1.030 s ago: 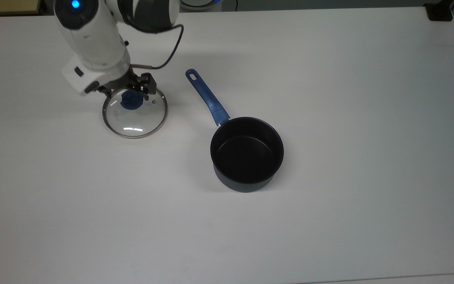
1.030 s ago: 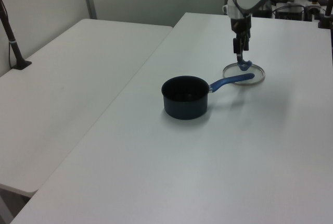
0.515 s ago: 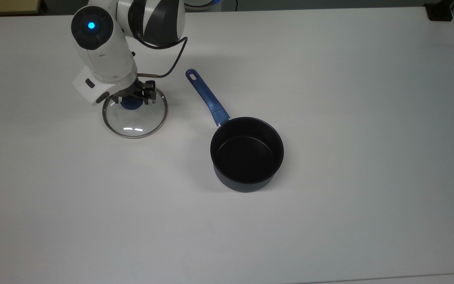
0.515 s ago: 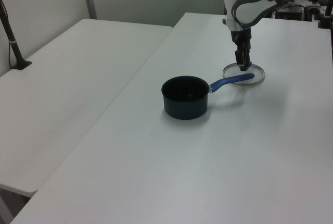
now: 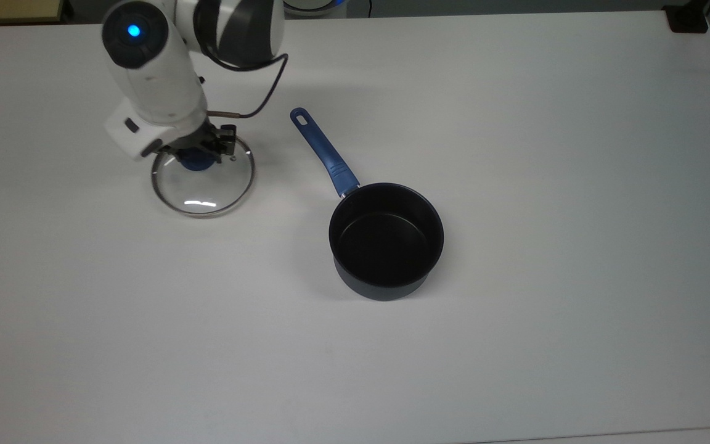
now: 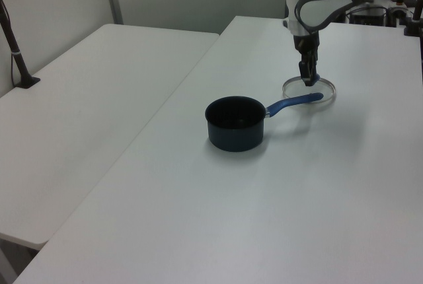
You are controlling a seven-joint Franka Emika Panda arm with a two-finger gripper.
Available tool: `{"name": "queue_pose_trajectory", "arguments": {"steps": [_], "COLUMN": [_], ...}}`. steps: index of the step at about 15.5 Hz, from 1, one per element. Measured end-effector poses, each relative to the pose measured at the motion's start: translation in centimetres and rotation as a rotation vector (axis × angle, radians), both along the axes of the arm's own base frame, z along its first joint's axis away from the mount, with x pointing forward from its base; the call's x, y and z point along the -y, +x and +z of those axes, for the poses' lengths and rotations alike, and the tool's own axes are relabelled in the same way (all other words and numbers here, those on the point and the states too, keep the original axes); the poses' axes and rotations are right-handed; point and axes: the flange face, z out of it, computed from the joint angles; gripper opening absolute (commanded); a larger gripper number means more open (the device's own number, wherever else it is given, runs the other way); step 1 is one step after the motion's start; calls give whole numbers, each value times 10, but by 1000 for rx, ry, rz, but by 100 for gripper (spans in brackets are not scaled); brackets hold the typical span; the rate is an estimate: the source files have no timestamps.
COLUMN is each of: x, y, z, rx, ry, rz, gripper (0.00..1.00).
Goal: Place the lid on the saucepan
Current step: 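Close the gripper on the blue knob of the glass lid, then lift the lid and carry it over the black saucepan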
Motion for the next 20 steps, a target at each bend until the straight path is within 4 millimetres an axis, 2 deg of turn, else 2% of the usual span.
{"name": "queue_pose_trajectory", "arguments": {"steps": [5,8,10,13,16,20], "x": [34,32,6,-56,-113,-168], "y": [10,19,28,41,47,55], "z": [64,98,114,126,128,123], "rx": [84,131,123,84,47,48], "ry": [-9,36,53,75,61,35], "rz": [-57,-89,-110,-128,-155,-200], "gripper": [50,49,48,47,46,46]}}
